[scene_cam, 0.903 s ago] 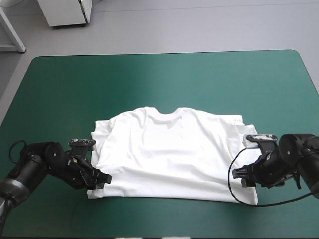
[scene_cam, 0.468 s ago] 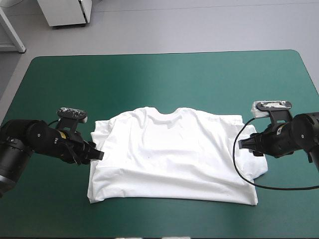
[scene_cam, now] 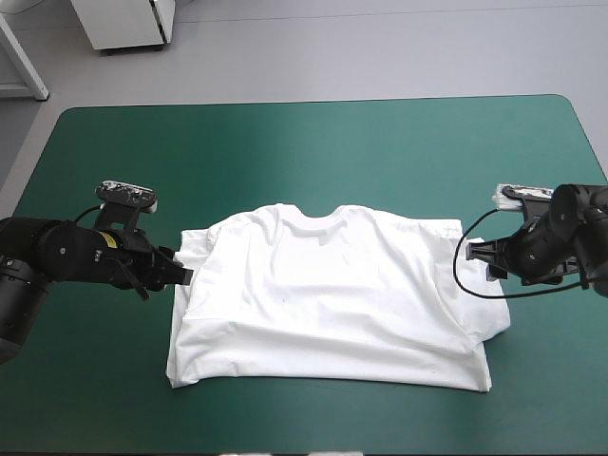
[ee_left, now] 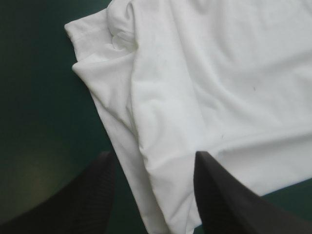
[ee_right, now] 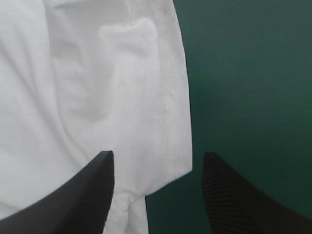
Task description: Fold the cloth
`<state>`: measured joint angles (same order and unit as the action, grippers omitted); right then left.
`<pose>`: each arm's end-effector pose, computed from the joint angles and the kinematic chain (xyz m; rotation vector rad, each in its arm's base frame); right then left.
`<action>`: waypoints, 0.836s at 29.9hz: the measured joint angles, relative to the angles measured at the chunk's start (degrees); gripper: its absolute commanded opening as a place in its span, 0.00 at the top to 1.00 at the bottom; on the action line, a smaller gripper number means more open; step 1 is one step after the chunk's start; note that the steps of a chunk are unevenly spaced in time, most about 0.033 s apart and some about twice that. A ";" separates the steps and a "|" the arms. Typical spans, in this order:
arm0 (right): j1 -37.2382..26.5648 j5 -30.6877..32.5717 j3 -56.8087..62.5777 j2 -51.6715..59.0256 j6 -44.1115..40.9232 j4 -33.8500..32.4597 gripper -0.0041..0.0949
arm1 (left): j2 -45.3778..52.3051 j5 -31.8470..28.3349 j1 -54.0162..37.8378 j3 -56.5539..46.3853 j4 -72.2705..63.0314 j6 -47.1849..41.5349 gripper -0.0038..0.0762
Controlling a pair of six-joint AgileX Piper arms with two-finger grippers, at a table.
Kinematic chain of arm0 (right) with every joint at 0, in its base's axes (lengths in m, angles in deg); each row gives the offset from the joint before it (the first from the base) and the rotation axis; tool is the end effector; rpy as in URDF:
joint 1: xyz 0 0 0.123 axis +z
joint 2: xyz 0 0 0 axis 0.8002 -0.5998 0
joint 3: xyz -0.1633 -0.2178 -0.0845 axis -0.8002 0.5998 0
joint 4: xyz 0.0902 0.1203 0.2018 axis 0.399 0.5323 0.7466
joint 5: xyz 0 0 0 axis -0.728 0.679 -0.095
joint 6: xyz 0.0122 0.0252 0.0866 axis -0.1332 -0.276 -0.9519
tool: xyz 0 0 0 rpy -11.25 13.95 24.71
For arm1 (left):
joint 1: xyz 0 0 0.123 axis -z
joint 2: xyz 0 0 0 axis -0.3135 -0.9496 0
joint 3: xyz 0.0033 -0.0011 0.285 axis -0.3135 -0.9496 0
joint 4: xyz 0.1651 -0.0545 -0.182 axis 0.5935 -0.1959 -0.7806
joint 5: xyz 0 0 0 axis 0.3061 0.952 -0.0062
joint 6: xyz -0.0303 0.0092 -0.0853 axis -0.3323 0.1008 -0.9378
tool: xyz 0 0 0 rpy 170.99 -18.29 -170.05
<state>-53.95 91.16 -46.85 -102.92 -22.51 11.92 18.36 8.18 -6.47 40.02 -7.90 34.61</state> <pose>0.2541 0.0019 0.3075 0.1059 2.8694 0.0959 0.1980 -0.0540 0.3692 0.4279 2.5820 -0.2204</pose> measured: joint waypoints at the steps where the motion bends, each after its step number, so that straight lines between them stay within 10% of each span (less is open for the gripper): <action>1: 0.00 -0.59 0.00 -1.76 0.18 0.02 0.44 | 0.00 -0.20 0.00 0.00 0.07 0.00 0.51; 25: 0.00 -8.83 0.50 -18.81 -0.72 -3.39 0.59 | 0.00 -5.15 0.00 0.00 0.21 0.00 0.51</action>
<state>-53.95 82.33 -46.35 -121.73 -23.23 8.53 18.36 3.03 -6.47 40.02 -7.69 34.61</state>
